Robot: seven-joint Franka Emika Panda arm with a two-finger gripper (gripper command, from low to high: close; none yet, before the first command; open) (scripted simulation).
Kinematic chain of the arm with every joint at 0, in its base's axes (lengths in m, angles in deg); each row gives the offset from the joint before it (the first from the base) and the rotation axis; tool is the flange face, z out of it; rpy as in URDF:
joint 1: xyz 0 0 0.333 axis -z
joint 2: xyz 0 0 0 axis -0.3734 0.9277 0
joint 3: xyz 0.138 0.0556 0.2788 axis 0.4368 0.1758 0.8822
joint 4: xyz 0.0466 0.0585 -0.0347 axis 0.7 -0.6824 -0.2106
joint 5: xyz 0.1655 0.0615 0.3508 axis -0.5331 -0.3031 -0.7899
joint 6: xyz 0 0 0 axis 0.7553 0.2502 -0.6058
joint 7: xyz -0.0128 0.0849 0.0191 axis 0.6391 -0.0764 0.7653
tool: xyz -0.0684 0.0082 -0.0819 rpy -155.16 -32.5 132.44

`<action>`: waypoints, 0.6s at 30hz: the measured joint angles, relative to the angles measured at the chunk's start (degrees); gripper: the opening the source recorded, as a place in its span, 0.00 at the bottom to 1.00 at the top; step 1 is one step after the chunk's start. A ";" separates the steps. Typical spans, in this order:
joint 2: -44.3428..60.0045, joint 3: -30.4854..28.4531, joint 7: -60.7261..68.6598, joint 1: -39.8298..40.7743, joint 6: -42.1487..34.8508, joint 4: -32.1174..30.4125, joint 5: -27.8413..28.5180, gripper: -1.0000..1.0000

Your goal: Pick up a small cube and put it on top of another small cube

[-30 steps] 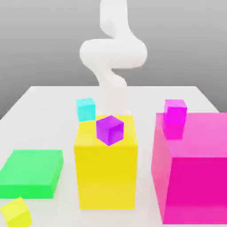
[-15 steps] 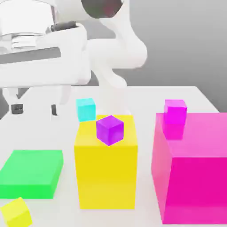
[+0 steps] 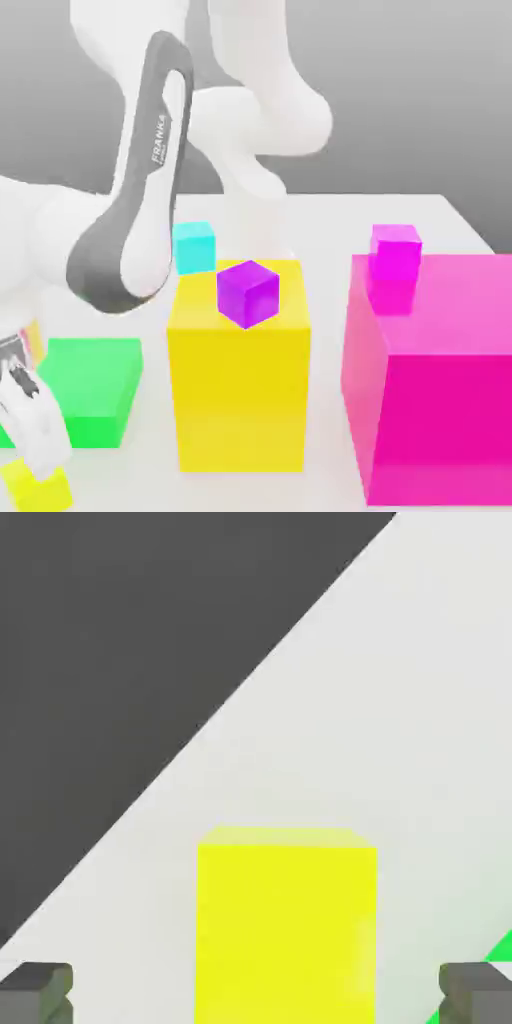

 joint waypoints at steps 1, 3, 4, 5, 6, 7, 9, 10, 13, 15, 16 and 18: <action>2.02 0.88 0.58 0.73 1.53 0.43 -0.84 0.00; 2.02 0.89 0.59 0.74 1.54 0.43 -0.85 0.00; 2.02 0.90 0.59 0.74 1.55 0.43 -0.86 0.00; 2.02 0.90 0.60 0.75 1.56 0.43 -0.87 0.00; 2.02 0.91 0.61 0.75 1.57 0.43 -0.88 0.00; 3.03 1.32 0.90 1.09 2.32 0.66 -1.30 0.00; 1.13 0.42 0.25 0.40 0.83 0.22 -0.41 0.00; -0.61 -0.33 -0.30 -0.19 -0.52 -0.16 0.35 0.00; -6.60 -1.33 -0.68 -1.63 -5.16 -1.47 2.70 0.00; -10.60 -0.16 1.84 -2.49 -8.30 -2.32 3.61 0.00; -12.59 0.49 3.28 -2.95 -9.88 -2.75 4.00 0.00; -16.59 1.73 6.23 -3.95 -13.03 -3.61 4.78 0.00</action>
